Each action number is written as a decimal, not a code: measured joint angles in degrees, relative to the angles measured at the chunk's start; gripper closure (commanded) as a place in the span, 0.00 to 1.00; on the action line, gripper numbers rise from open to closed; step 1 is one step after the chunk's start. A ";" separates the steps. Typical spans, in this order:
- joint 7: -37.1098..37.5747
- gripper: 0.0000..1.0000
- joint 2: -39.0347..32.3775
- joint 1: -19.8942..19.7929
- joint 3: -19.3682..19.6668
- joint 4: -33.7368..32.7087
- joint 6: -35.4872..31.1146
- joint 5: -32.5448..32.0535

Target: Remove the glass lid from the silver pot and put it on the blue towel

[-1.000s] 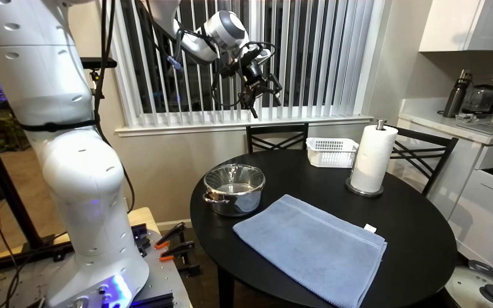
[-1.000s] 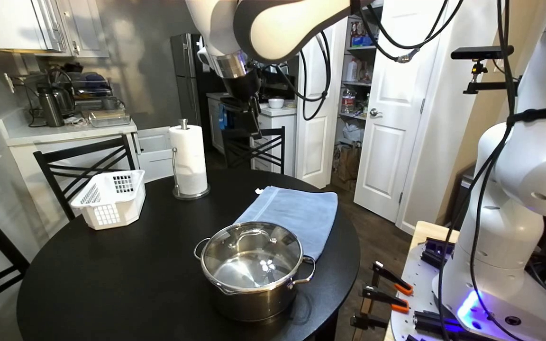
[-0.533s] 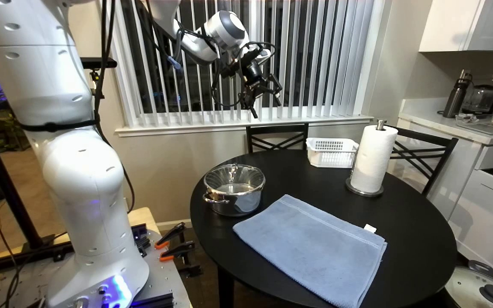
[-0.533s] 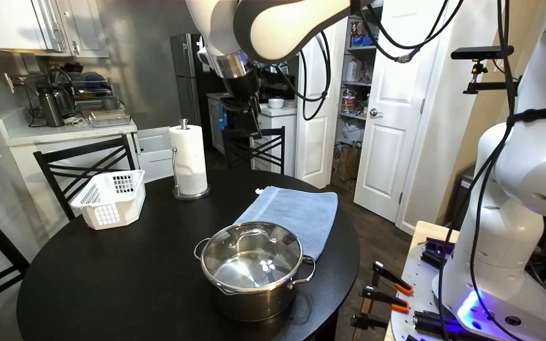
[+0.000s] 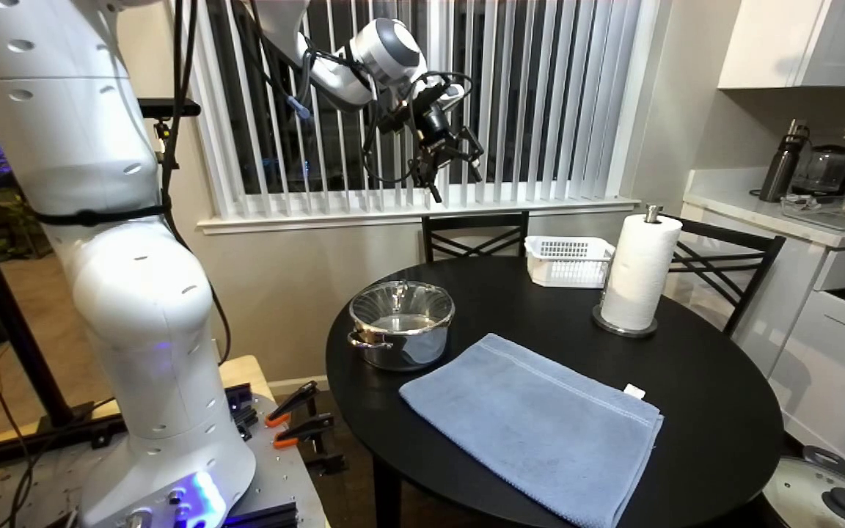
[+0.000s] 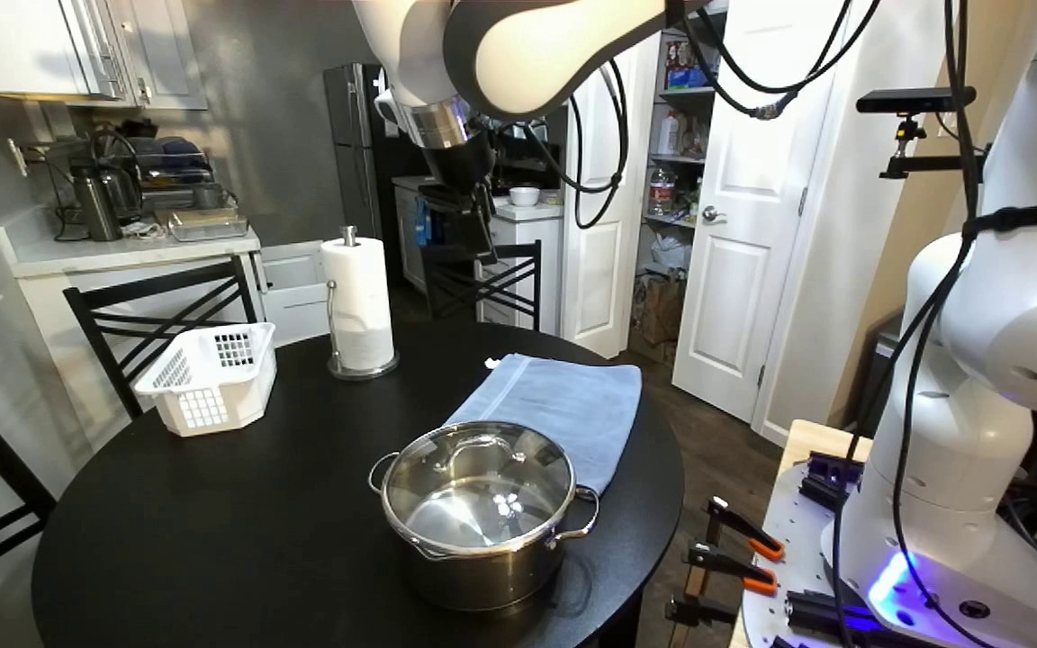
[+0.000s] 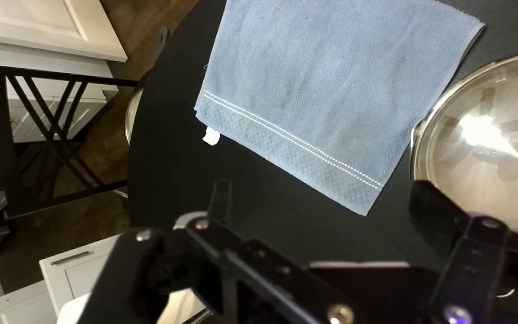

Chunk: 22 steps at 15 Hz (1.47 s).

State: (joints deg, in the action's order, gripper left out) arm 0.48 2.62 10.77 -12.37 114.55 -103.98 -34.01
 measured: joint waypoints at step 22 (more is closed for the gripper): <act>-22.04 0.00 -5.59 2.32 -0.63 0.26 -16.64 18.91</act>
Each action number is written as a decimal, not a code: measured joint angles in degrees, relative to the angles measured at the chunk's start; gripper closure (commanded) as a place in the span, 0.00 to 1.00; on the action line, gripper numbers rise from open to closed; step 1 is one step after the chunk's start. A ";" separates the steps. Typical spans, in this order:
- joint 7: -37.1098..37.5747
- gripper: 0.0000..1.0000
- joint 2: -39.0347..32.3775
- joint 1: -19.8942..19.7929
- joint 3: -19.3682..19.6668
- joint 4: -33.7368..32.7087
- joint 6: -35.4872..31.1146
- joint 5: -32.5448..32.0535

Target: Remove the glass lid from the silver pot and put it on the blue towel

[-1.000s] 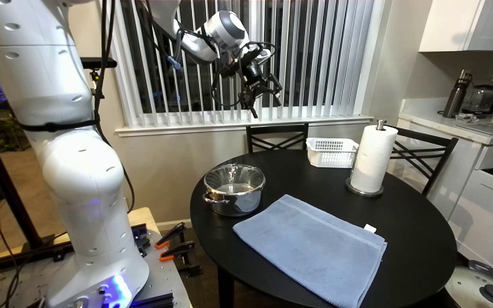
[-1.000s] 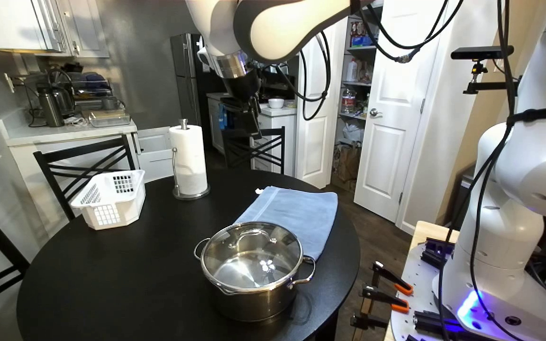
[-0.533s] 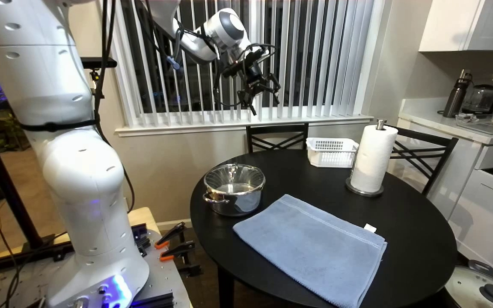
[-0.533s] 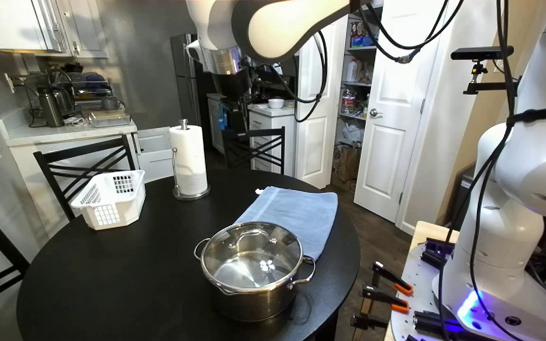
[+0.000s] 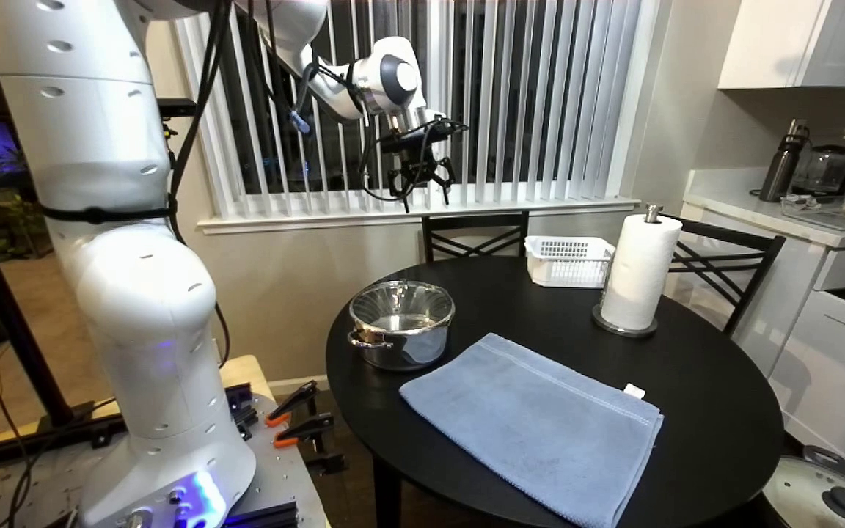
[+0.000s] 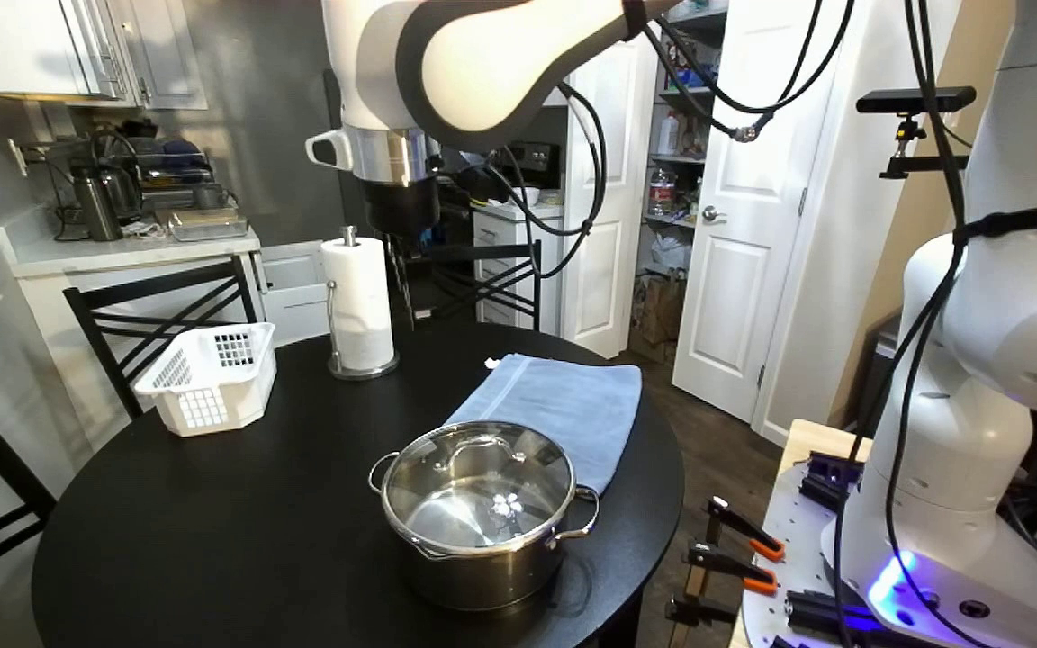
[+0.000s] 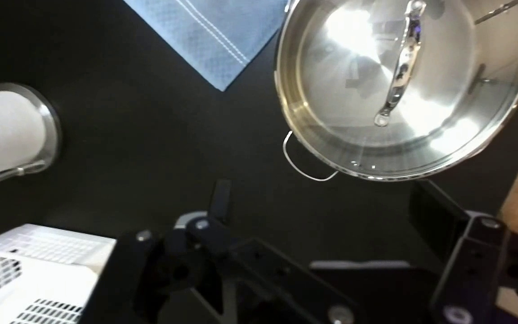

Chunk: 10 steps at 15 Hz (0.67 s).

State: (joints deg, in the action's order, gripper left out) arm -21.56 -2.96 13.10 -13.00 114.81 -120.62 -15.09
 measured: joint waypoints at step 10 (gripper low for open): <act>-13.87 0.00 -2.79 -1.15 0.43 0.30 0.32 10.21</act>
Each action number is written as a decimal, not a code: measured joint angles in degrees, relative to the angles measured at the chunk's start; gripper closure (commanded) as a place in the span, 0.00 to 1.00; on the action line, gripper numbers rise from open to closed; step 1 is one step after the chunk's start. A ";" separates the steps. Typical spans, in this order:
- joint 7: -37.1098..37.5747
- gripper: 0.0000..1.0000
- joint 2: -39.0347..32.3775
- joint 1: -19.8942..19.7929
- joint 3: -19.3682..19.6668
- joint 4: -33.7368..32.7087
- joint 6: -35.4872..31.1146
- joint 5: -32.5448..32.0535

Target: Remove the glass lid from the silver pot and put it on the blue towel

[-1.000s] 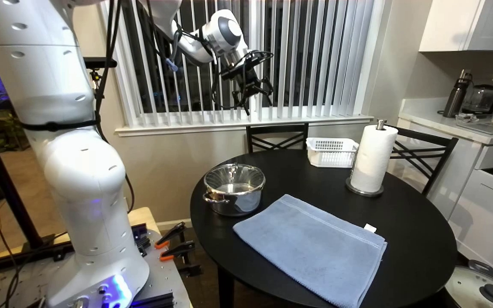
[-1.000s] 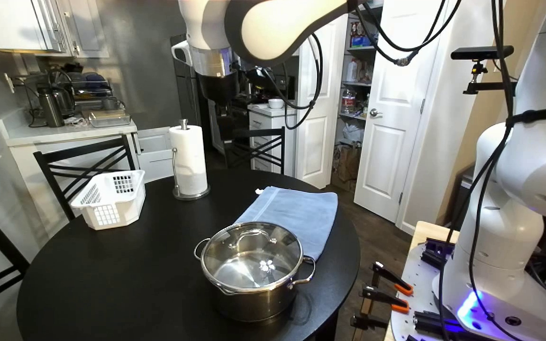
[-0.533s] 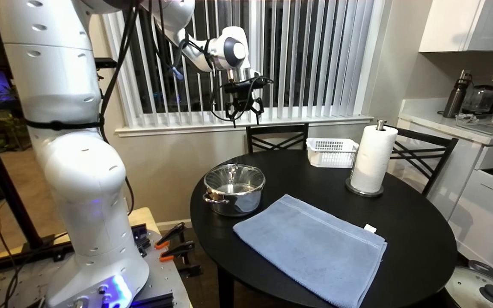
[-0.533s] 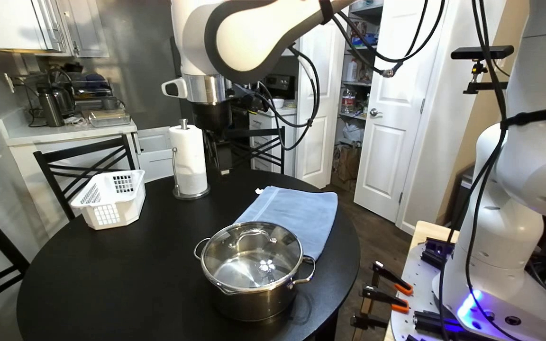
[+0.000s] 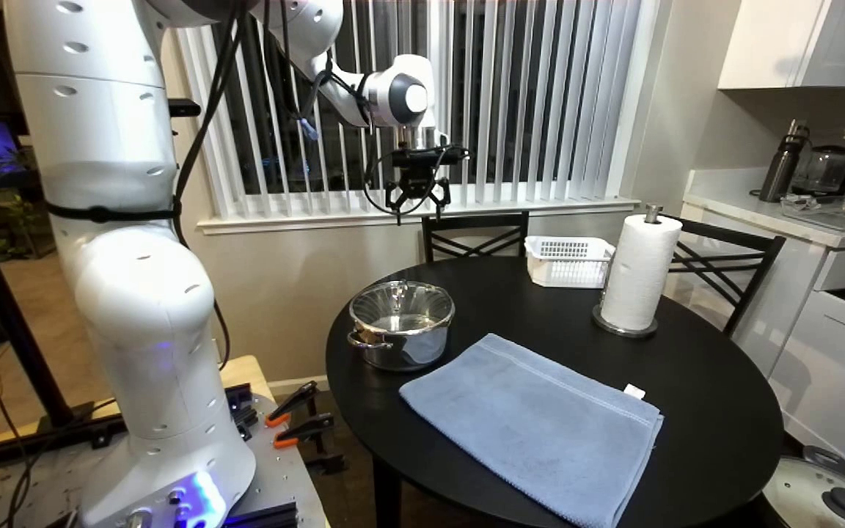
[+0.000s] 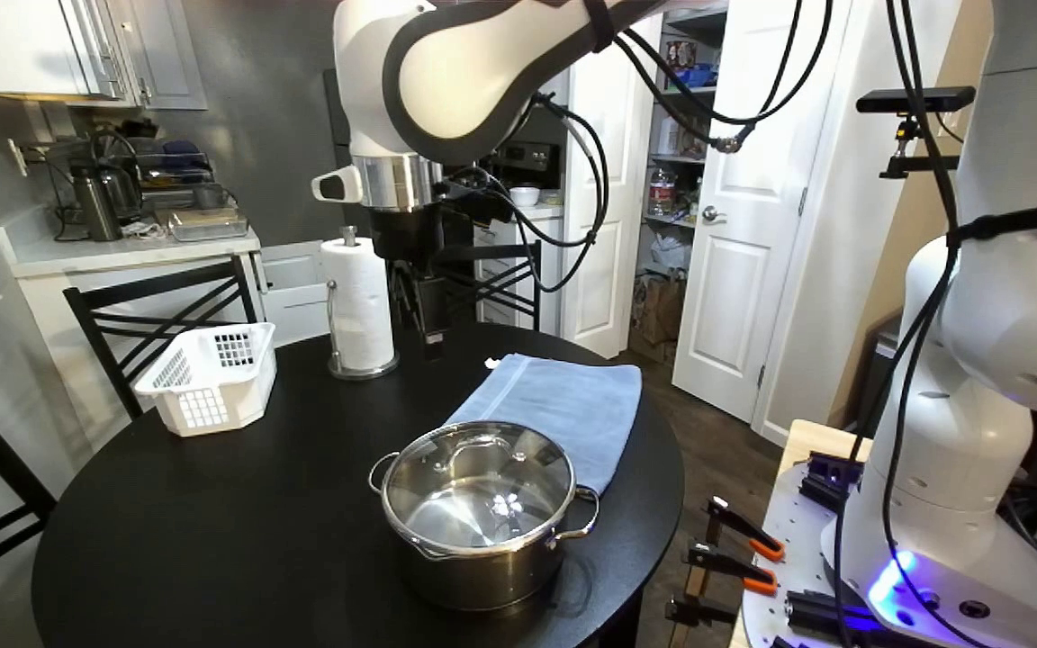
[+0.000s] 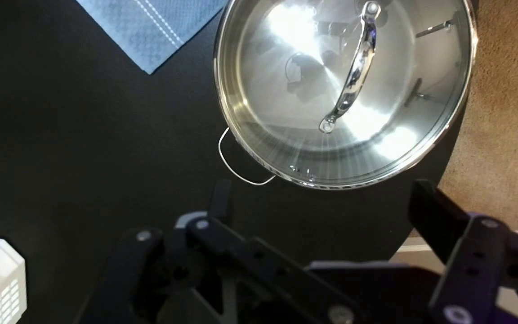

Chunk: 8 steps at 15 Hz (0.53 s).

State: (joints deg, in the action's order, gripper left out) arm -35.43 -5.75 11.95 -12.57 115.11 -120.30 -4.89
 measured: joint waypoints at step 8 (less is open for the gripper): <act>5.22 0.00 -2.58 0.21 0.04 4.47 -5.05 0.38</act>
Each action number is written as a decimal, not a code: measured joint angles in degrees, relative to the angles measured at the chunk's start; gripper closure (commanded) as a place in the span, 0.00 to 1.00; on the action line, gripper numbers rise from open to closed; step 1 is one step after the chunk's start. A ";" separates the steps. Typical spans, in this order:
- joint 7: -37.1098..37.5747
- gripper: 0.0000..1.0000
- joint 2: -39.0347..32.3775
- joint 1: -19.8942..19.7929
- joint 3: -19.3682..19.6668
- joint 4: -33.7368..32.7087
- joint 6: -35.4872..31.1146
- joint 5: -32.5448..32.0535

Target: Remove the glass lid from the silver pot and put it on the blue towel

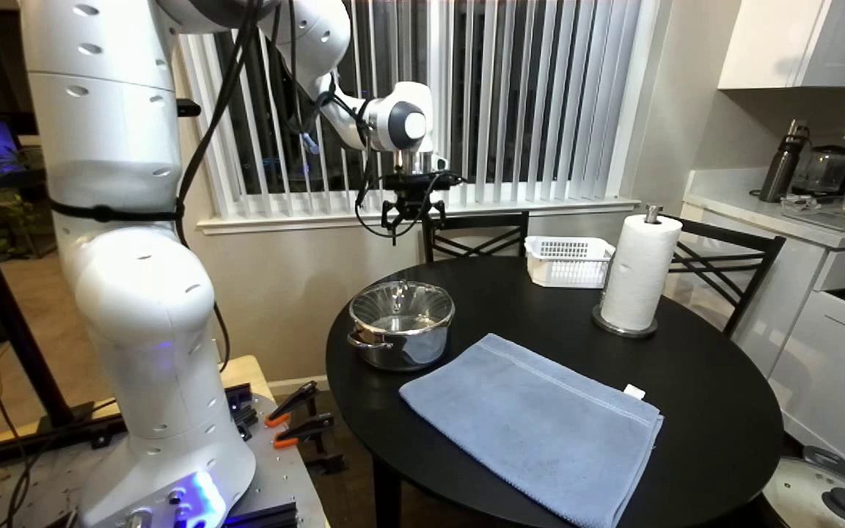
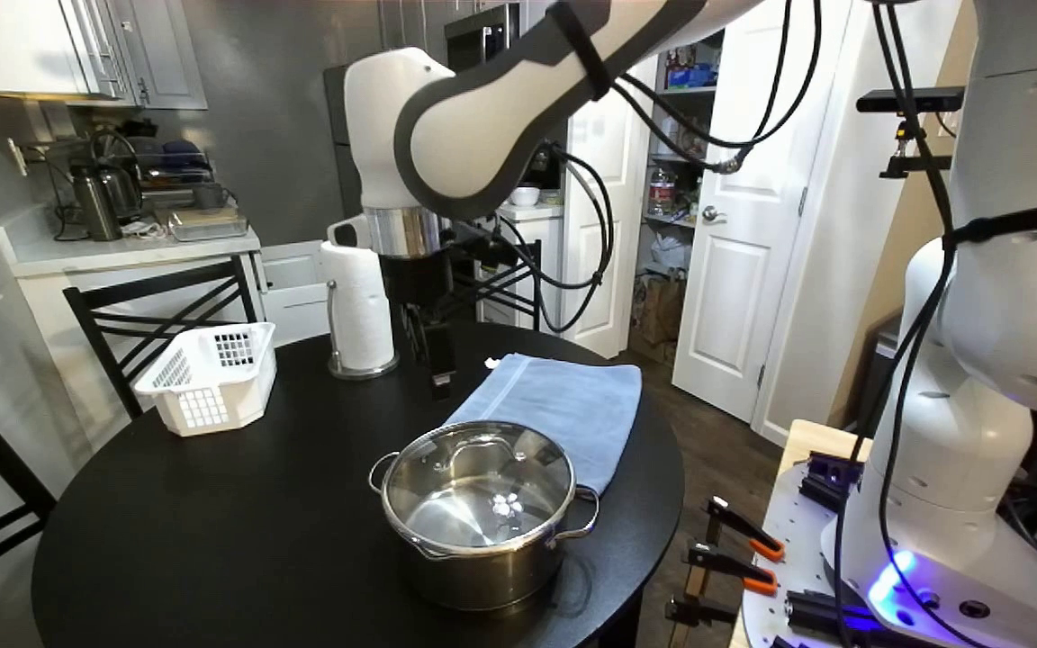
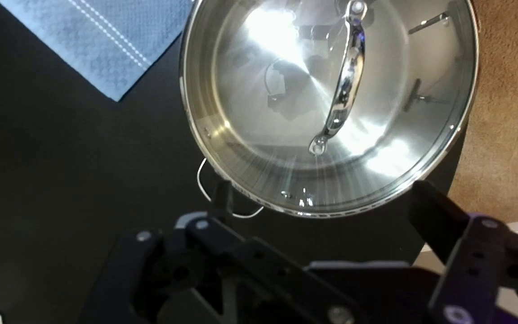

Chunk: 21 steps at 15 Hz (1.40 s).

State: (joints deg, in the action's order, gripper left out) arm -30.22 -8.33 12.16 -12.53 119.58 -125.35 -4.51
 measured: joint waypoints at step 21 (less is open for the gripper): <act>7.50 0.25 -1.65 0.08 -0.66 12.38 -10.84 -0.08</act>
State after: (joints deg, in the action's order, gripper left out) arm -22.72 -9.98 12.23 -13.18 131.96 -136.19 -4.59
